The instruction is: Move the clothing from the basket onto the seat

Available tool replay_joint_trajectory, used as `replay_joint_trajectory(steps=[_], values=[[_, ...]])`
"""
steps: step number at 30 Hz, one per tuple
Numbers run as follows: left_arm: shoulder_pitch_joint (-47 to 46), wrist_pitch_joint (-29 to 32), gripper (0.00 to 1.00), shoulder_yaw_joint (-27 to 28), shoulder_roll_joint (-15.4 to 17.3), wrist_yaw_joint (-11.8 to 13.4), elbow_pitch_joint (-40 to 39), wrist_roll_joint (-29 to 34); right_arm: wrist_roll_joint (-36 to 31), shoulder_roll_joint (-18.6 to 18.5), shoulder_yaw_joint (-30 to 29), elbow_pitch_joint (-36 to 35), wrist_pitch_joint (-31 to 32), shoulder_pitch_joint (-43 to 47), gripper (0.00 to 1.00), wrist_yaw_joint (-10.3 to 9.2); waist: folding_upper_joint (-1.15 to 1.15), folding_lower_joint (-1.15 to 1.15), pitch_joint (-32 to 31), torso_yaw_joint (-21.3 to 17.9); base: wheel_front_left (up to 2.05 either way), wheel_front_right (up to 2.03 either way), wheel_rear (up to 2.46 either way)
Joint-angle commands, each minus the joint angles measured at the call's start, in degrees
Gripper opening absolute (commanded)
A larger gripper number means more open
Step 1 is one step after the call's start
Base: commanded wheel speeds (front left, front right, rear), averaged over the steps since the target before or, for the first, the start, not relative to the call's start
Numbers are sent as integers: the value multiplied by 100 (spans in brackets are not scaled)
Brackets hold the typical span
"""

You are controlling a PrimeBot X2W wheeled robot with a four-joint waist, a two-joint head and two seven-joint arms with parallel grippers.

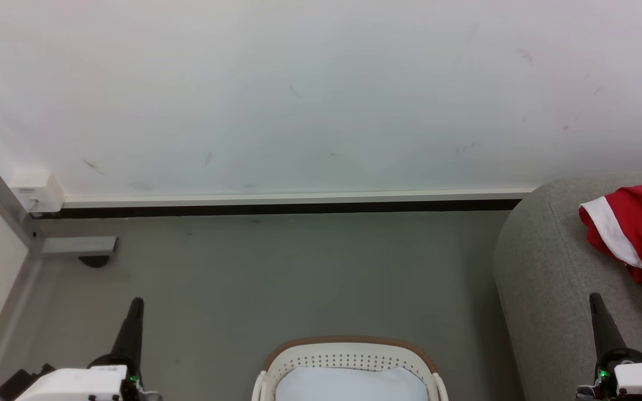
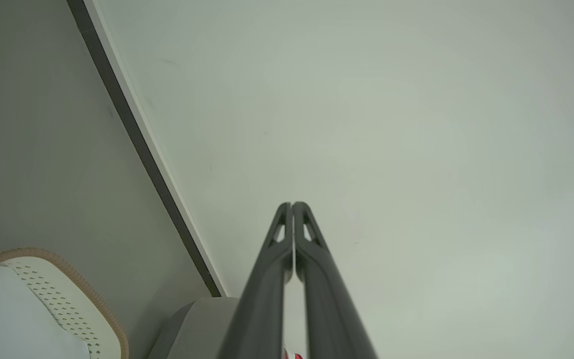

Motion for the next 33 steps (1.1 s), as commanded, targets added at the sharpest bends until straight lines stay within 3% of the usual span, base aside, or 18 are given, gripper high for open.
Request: replay_joint_trajectory(steps=[1,27,33], values=[[-92,49,0,36,17,0,-58,-158,152,-62,-40,-42,27,-77,0,-9,0,0,0,5,0,0,0],[-126,314,0,92,9,62,-143,-1160,1250,-153,-76,-74,185,-81,0,-12,0,0,4,107,0,0,0],[-124,313,0,90,9,62,-140,-1142,1263,-182,-35,-77,146,-76,0,-12,0,0,4,107,0,0,0]])
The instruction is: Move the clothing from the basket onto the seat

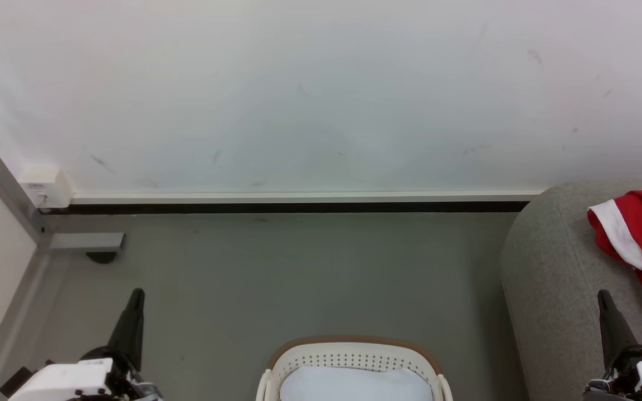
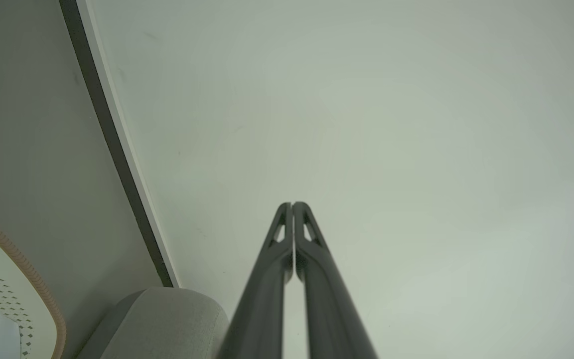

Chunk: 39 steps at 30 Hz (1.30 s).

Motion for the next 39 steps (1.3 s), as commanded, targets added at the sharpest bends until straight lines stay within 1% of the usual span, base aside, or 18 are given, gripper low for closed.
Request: replay_joint_trajectory(steps=[1,39], values=[[-52,17,0,17,11,-5,-14,-71,38,-59,3,-19,-14,-59,0,-12,0,0,0,-1,0,0,0],[-50,17,0,17,11,-5,-16,-72,263,-235,242,-53,-201,-34,0,-12,0,0,1,0,0,0,0]])
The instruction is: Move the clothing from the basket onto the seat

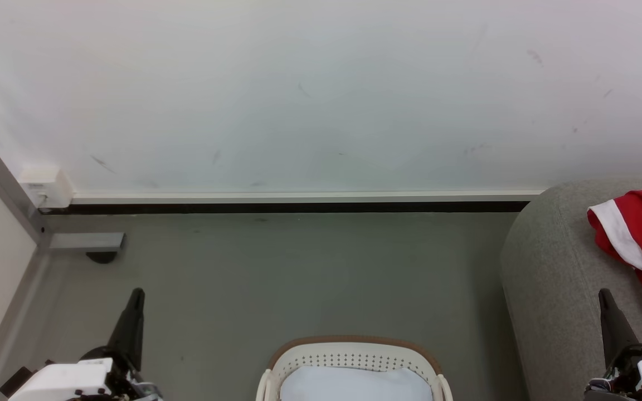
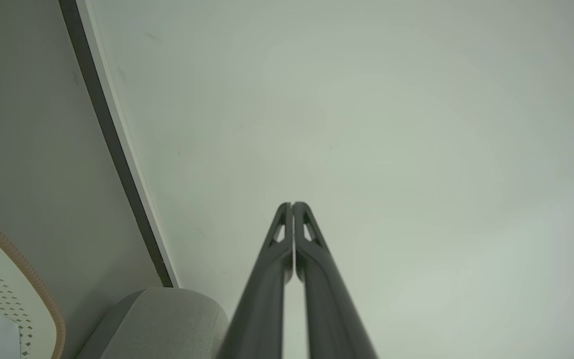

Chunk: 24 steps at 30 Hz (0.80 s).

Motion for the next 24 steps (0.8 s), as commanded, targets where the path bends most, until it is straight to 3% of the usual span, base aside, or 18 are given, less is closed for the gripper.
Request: replay_joint_trajectory(steps=[1,24], values=[[-48,17,0,16,11,-5,-15,-72,50,-57,8,-28,-10,-34,0,-12,0,0,0,0,0,0,0],[-47,17,0,16,11,-4,-17,-72,210,-192,194,-62,-170,-20,0,-12,0,0,1,0,0,0,0]])
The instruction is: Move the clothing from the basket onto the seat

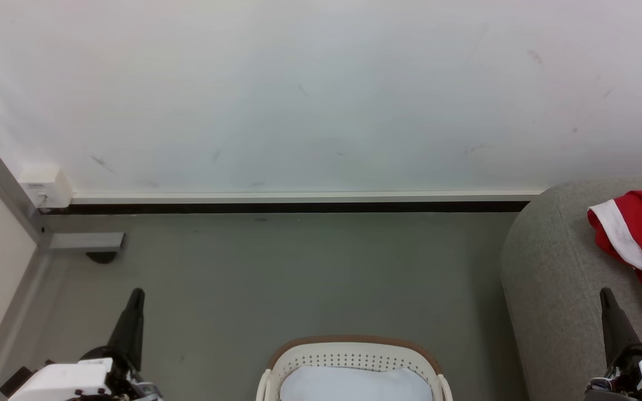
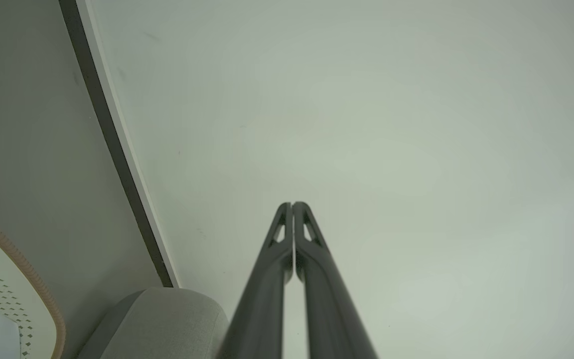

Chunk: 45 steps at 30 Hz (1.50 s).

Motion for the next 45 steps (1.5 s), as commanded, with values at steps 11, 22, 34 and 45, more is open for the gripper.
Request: replay_joint_trajectory(steps=[11,22,34,45], values=[[-46,17,0,16,11,-4,-17,-72,116,-123,101,-49,-106,-15,0,-12,0,0,1,0,0,0,0],[-46,17,0,16,11,-4,-18,-72,230,-191,207,-69,-191,-11,0,-12,0,0,1,0,0,0,0],[-45,17,0,15,11,-3,-20,-72,325,-303,331,-98,-299,-8,0,-12,0,0,2,1,0,0,0],[-45,16,0,15,11,-3,-21,-73,404,-372,441,-120,-390,-7,0,-12,0,0,3,1,0,0,0]])
